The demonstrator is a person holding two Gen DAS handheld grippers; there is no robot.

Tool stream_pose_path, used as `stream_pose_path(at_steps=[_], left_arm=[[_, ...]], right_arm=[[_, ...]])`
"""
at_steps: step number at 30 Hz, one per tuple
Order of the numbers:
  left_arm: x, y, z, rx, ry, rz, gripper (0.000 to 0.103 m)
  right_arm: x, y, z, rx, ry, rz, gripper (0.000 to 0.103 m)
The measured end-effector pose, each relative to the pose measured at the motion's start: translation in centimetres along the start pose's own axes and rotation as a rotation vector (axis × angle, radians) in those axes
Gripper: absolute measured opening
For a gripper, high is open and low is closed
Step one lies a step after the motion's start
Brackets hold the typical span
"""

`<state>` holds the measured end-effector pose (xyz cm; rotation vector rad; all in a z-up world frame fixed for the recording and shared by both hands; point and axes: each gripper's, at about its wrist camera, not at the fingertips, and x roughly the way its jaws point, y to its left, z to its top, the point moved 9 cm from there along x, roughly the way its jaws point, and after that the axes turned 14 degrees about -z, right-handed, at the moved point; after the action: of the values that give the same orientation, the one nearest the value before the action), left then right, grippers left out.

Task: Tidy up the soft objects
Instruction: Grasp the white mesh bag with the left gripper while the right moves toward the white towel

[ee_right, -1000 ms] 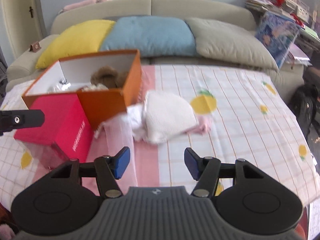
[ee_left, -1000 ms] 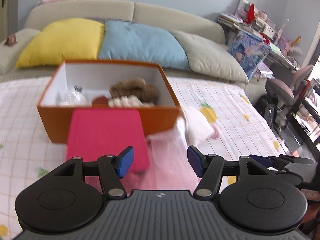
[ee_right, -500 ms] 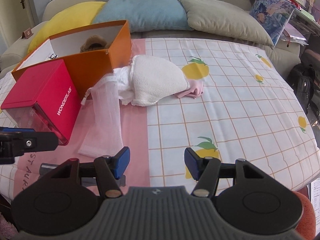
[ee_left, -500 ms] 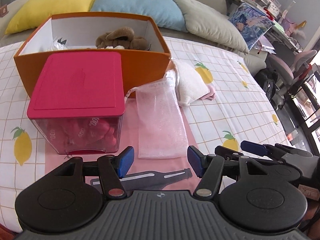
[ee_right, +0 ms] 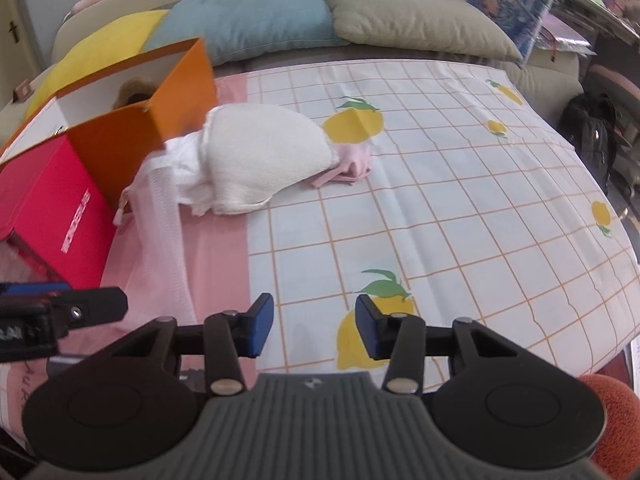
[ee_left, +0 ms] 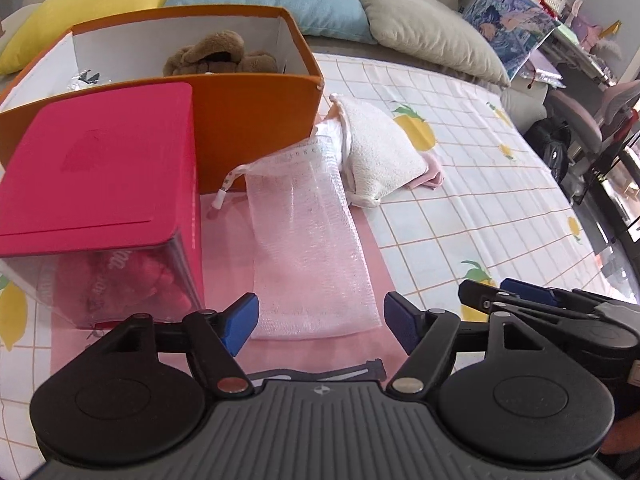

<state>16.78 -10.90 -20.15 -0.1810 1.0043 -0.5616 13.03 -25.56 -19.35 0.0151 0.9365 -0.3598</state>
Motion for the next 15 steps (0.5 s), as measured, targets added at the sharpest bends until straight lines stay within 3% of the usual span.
stream_pose_path(at_steps=[7,15], left_arm=[[2.6,-0.6,1.0,-0.029,0.002,0.015,0.086],[6.4,0.4,2.4,0.056,0.022,0.217,0.086]], right_arm=[[1.0,-0.8,0.0,0.047,0.019,-0.006,0.046],[1.8,-1.2,-0.2,0.068,0.045,-0.009,0.046]])
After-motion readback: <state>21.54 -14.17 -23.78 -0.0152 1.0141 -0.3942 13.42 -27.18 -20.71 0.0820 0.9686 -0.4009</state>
